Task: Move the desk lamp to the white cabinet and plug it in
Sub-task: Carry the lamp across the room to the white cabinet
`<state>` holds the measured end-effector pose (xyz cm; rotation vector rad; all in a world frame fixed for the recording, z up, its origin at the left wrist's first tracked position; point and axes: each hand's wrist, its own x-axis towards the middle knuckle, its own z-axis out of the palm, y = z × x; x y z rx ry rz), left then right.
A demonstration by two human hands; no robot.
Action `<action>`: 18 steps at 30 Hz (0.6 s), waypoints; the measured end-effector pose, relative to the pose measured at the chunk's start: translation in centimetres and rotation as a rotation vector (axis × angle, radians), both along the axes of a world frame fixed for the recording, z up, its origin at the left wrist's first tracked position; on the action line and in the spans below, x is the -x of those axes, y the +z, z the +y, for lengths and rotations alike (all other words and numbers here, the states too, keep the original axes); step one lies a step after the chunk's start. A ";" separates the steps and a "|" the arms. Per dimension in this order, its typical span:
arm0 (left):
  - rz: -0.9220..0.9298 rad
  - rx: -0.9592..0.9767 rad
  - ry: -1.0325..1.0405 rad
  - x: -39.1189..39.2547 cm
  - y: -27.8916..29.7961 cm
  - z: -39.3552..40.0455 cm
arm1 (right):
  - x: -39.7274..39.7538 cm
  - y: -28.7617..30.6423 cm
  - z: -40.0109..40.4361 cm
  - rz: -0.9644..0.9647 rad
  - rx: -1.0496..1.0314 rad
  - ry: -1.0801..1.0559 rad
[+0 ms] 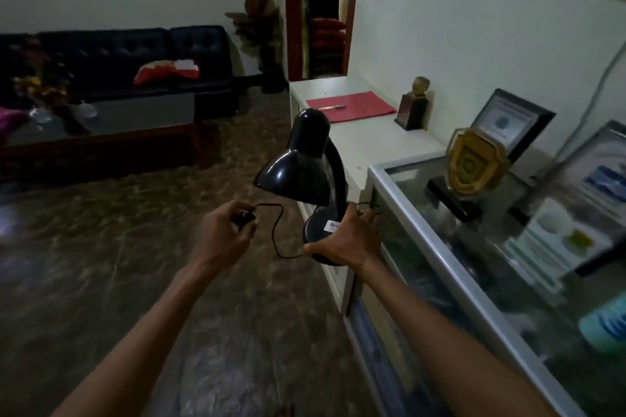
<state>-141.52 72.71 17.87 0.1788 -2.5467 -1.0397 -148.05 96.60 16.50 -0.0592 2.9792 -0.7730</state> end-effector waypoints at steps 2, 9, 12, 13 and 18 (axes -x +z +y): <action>0.007 0.010 -0.013 4.1 0.8 -2.8 | 3.7 0.9 -2.6 0.004 0.005 -0.028; 0.034 0.031 -0.116 18.2 4.0 -9.2 | 17.2 4.0 -8.5 0.064 0.012 -0.130; 0.063 0.047 -0.138 24.5 4.8 -10.2 | 23.2 4.4 -9.7 0.095 0.010 -0.163; 0.077 0.055 -0.149 26.7 5.1 -10.4 | 25.3 4.5 -9.8 0.112 0.008 -0.180; 0.122 0.107 -0.227 38.9 6.9 -10.7 | 35.9 4.7 -9.3 0.199 -0.021 -0.253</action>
